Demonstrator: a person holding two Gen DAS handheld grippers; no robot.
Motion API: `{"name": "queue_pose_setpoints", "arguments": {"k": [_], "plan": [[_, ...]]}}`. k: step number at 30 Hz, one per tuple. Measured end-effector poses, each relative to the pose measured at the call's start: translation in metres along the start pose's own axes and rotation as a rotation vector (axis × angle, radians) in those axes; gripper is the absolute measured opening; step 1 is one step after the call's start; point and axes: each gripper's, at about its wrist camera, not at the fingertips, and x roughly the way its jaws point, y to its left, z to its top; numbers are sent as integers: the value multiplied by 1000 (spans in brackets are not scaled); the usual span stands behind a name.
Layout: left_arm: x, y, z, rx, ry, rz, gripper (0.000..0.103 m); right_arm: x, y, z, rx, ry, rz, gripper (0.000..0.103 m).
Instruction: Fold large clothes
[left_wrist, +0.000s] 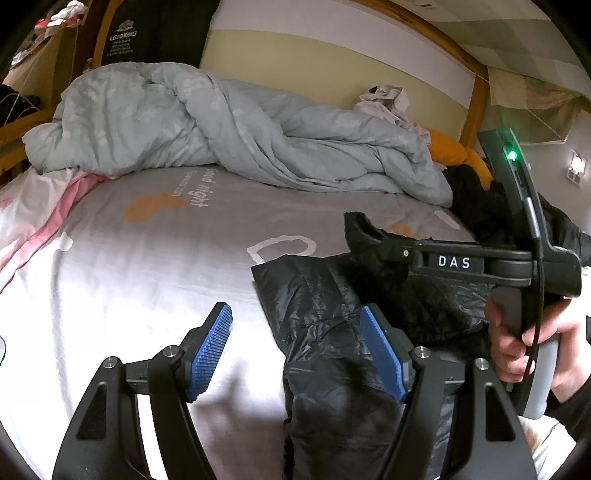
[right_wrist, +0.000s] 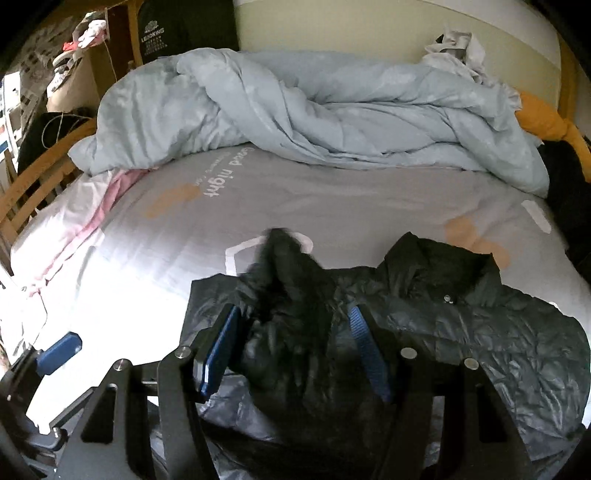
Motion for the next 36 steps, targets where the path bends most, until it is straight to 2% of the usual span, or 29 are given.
{"name": "queue_pose_setpoints", "arguments": {"k": [5, 11, 14, 17, 19, 20, 23, 29, 32, 33, 34, 36], "plan": [[8, 0, 0, 2, 10, -25, 71, -5, -9, -2, -2, -10, -32, 65], [25, -7, 4, -17, 29, -120, 75, -20, -16, -7, -41, -41, -80, 65], [25, -29, 9, 40, 25, -145, 78, -36, -36, -12, -27, -68, -98, 65], [24, -63, 15, 152, 15, -152, 83, -54, -67, -18, 0, -102, -136, 65], [23, -86, 16, 237, 15, -119, 89, -69, -98, -24, 25, -124, -172, 65], [25, -98, 16, 284, 23, -78, 89, -79, -118, -28, 44, -135, -191, 65], [39, -118, 16, 337, 88, 31, 89, -103, -167, -37, 91, -160, -248, 65], [75, -92, 27, 167, 191, 100, 89, -151, -283, -64, 244, -214, -365, 66], [92, -75, 26, 146, 215, 186, 88, -151, -324, -76, 258, -171, -375, 69], [96, -72, 27, 127, 215, 193, 85, -148, -339, -80, 268, -147, -379, 69], [99, -70, 27, 110, 216, 186, 83, -143, -350, -81, 281, -117, -366, 69], [105, -71, 28, 101, 219, 174, 82, -128, -370, -84, 320, -35, -262, 69]]}}
